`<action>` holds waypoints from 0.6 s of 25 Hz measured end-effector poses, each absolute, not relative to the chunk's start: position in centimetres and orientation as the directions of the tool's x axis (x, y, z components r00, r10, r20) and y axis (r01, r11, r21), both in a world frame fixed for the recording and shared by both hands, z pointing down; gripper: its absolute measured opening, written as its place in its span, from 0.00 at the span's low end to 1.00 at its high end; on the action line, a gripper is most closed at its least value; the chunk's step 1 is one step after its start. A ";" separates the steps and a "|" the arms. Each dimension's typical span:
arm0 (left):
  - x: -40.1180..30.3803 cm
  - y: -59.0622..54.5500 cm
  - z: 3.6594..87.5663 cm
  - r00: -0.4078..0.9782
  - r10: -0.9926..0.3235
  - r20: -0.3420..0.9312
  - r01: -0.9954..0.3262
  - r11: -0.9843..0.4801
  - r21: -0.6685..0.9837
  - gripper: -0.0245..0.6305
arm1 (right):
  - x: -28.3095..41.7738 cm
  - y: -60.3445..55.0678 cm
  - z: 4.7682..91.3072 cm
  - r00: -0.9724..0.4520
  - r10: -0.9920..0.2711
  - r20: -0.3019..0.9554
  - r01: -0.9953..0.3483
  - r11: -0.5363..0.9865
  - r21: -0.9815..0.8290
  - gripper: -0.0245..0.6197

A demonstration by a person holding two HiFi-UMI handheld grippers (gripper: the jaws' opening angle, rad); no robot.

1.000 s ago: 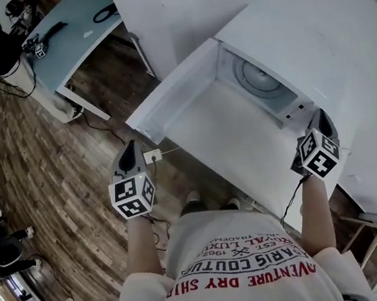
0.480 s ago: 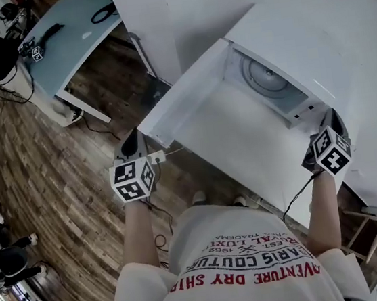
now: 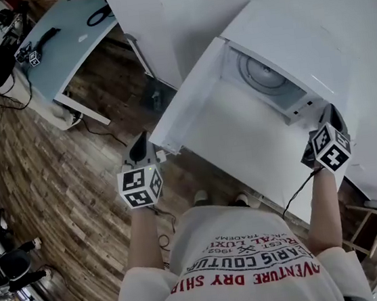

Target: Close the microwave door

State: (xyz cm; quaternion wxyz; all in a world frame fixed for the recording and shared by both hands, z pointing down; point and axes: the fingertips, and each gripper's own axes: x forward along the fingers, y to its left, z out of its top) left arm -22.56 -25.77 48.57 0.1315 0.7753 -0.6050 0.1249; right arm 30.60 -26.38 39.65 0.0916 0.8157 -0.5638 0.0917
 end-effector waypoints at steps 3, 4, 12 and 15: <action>-20.3 -24.5 48.5 0.286 -0.889 0.358 -0.956 -0.290 0.045 0.03 | 30.5 -26.3 39.7 0.327 -0.913 0.244 -0.945 -0.323 0.059 0.05; -19.4 -24.0 48.5 0.304 -0.883 0.358 -0.950 -0.308 0.049 0.03 | 30.5 -26.3 39.7 0.319 -0.916 0.242 -0.947 -0.314 0.062 0.05; -12.1 -21.2 48.2 0.402 -0.838 0.369 -0.908 -0.417 0.041 0.03 | 30.4 -26.4 39.6 0.235 -0.944 0.232 -0.972 -0.226 0.064 0.05; -9.5 -20.2 48.0 0.423 -0.828 0.367 -0.897 -0.441 0.039 0.03 | 30.3 -26.2 39.5 0.216 -0.951 0.223 -0.976 -0.207 0.065 0.05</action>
